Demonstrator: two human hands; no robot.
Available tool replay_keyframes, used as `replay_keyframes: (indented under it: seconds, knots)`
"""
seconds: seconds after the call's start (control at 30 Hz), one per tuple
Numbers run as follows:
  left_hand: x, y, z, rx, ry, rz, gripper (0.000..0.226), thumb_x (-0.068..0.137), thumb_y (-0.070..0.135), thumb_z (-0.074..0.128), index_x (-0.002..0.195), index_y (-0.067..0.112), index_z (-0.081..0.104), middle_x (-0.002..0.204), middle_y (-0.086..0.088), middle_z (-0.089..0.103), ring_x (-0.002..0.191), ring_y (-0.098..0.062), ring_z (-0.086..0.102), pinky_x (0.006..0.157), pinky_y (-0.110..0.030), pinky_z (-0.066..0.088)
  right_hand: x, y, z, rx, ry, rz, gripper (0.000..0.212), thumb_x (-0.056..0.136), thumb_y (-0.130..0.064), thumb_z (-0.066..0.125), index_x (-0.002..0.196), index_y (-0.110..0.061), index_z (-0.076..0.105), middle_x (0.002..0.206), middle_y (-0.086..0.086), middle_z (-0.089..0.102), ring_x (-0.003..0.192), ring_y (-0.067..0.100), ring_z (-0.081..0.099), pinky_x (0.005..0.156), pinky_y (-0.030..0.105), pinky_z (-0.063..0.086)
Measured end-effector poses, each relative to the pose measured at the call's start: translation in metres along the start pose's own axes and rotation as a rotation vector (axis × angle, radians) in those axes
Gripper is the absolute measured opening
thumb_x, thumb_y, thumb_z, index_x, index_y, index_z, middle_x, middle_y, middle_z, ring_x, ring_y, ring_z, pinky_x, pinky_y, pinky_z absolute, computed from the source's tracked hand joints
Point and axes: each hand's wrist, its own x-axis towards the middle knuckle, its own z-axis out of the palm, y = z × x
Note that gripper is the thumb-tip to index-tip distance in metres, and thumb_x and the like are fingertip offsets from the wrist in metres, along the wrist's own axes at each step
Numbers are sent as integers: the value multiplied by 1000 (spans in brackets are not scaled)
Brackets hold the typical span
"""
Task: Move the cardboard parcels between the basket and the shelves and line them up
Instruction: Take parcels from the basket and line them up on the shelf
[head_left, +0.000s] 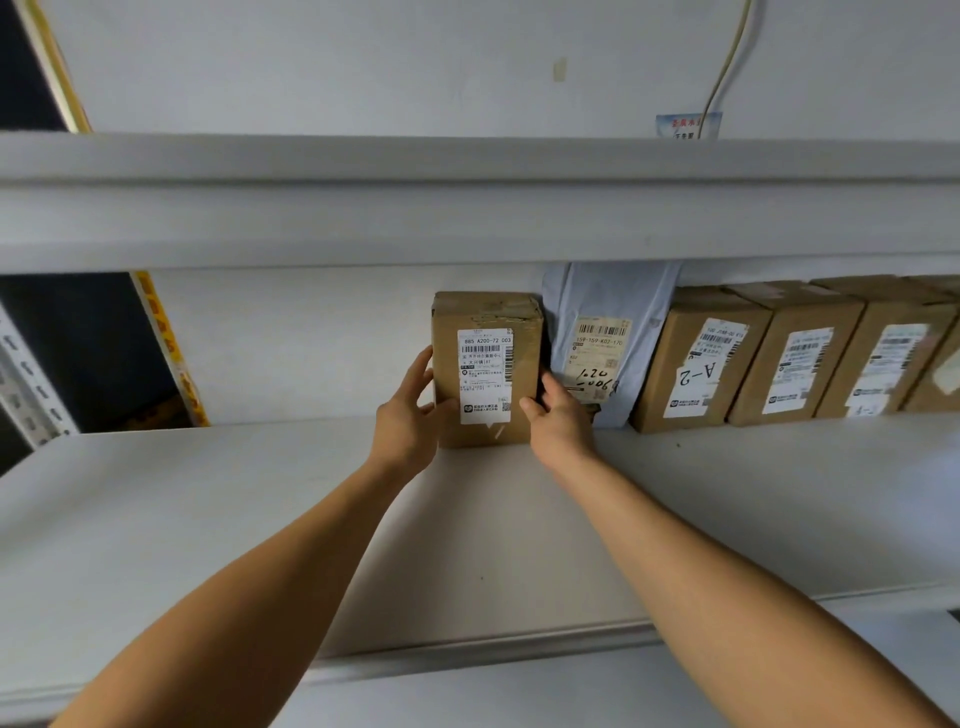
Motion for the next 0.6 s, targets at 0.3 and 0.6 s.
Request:
replay_keyframes:
  seconds: [0.3, 0.6]
  knots:
    - [-25, 11, 8, 201, 77, -91, 63, 102, 30, 64, 157, 42, 38, 148, 2, 61, 128, -22, 64, 107, -46, 54, -22, -7, -23, 15, -146, -15, 69, 106, -25, 63, 165, -27, 29, 166, 8, 39, 145, 24, 50, 119, 40, 42]
    - [-91, 37, 40, 457, 236, -150, 45, 103, 33, 62, 144, 14, 59, 139, -9, 68, 119, -27, 68, 103, -40, 54, -54, -1, -85, -77, -251, -166, 30, 103, -20, 67, 133, -14, 68, 122, 5, 75, 111, 14, 69, 100, 24, 51]
